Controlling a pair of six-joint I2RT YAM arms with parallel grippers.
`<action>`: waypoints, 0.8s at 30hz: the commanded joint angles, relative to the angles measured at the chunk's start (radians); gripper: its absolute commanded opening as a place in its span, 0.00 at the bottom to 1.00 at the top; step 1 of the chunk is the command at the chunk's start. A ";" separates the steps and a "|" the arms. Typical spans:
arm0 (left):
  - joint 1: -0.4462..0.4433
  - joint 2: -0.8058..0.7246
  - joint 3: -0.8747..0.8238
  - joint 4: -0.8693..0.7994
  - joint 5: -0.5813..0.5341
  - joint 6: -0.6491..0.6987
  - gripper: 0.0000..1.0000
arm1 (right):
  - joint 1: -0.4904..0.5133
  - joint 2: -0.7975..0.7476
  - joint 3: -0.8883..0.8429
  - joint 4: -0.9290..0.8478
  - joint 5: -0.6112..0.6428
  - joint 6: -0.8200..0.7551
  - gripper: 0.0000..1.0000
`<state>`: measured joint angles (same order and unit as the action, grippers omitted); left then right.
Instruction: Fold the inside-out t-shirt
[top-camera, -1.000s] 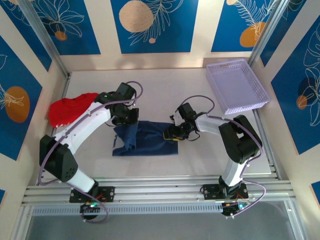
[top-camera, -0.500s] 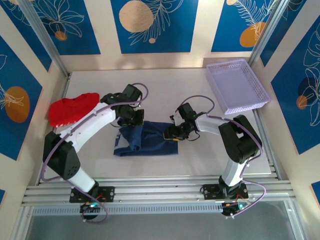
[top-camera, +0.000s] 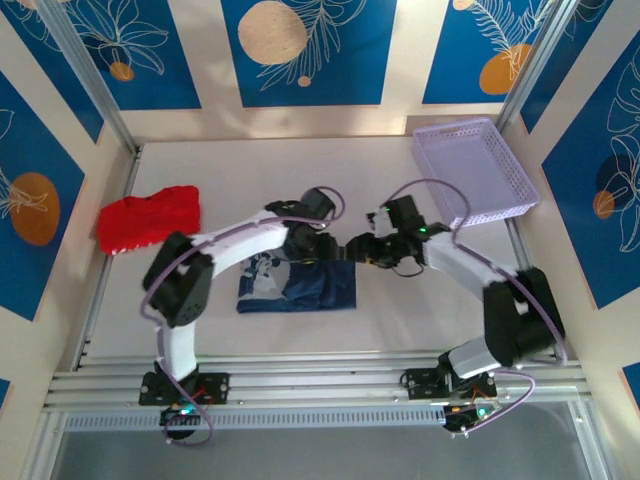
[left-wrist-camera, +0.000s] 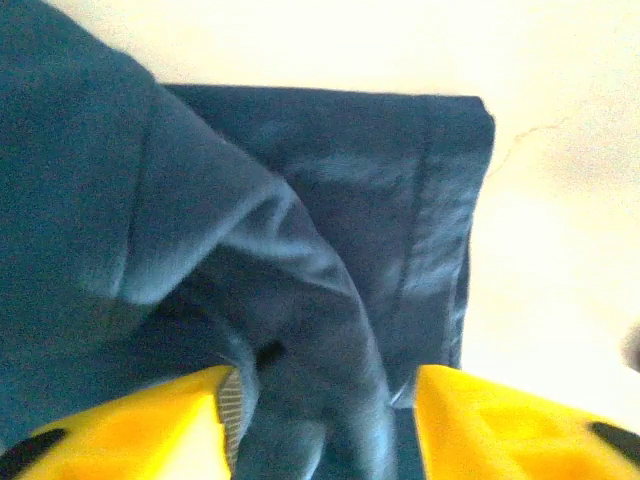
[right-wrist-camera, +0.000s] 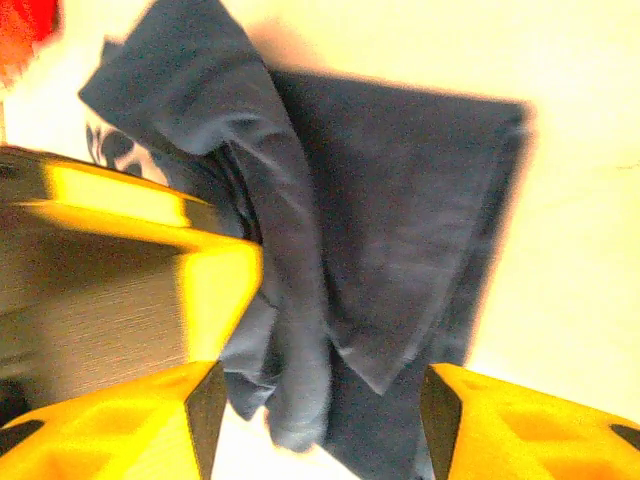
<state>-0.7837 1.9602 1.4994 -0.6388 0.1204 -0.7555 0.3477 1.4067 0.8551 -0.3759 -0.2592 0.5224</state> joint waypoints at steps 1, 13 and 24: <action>-0.051 0.100 0.201 0.042 0.040 -0.004 0.60 | -0.081 -0.128 -0.090 -0.091 0.090 0.048 0.58; 0.066 -0.319 -0.110 -0.049 -0.088 0.181 0.71 | 0.055 -0.290 -0.219 0.101 0.234 0.060 0.73; 0.147 -0.485 -0.551 0.169 0.148 0.048 0.78 | 0.140 0.142 0.072 0.241 0.211 0.107 0.78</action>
<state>-0.6323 1.4887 0.9886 -0.5797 0.1684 -0.6575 0.4778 1.4754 0.8661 -0.1913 -0.0338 0.5930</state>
